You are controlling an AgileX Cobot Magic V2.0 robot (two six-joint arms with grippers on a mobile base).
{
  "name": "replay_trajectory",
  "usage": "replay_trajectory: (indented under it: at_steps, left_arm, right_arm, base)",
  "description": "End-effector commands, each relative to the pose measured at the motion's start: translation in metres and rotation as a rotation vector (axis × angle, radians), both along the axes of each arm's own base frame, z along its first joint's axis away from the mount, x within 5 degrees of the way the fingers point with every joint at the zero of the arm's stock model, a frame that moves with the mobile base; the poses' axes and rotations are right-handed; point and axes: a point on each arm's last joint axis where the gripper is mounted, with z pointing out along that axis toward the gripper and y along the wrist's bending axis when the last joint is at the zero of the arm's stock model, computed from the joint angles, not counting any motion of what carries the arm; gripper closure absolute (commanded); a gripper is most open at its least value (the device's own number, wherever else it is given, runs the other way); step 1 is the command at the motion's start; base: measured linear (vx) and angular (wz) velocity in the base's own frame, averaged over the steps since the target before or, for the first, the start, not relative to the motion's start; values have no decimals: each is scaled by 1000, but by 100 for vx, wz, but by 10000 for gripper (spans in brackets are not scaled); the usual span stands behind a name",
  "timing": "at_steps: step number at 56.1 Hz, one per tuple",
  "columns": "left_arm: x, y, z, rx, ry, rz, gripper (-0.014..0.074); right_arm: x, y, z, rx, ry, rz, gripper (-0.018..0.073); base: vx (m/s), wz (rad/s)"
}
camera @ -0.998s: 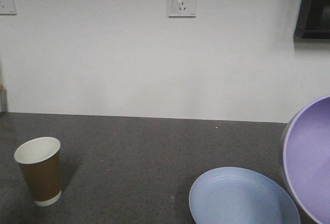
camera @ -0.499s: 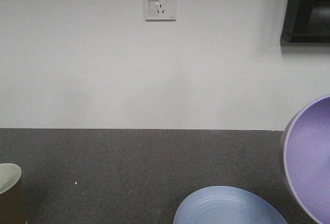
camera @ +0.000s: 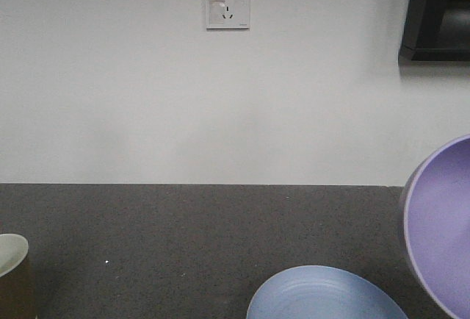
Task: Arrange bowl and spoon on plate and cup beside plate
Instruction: 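Drive the base to the counter with the paper cup and blue plate, then lower the bowl onto the blue plate and open the right gripper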
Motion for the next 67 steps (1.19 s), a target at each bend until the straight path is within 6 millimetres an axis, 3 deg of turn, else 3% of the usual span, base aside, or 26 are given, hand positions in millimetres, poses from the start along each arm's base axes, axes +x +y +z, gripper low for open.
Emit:
replay_trajectory:
  at_steps: [1, 17, 36, 44, 53, 67]
  left_arm:
    - [-1, 0, 16, -32, -105, 10, 596]
    - [0, 0, 16, -33, -103, 10, 596]
    - [15, -1, 8, -30, -53, 10, 596]
    - [15, -1, 8, -30, -51, 10, 596]
    - [15, -1, 8, -28, -49, 9, 596]
    - [14, -1, 6, -26, -32, 5, 596]
  right_arm:
    - [1, -2, 14, 22, -97, -31, 568]
    - [1, -1, 16, 42, -106, -25, 568]
    - [10, -1, 14, 93, -83, -11, 568]
    - [35, -4, 5, 168, -2, 14, 568]
    - [79, -11, -12, 186, 156, 50, 568]
    - [143, 17, -45, 33, 404, 123, 568]
  base:
    - [0, 0]
    - [0, 0]
    - [0, 0]
    - [0, 0]
    - [0, 0]
    - [0, 0]
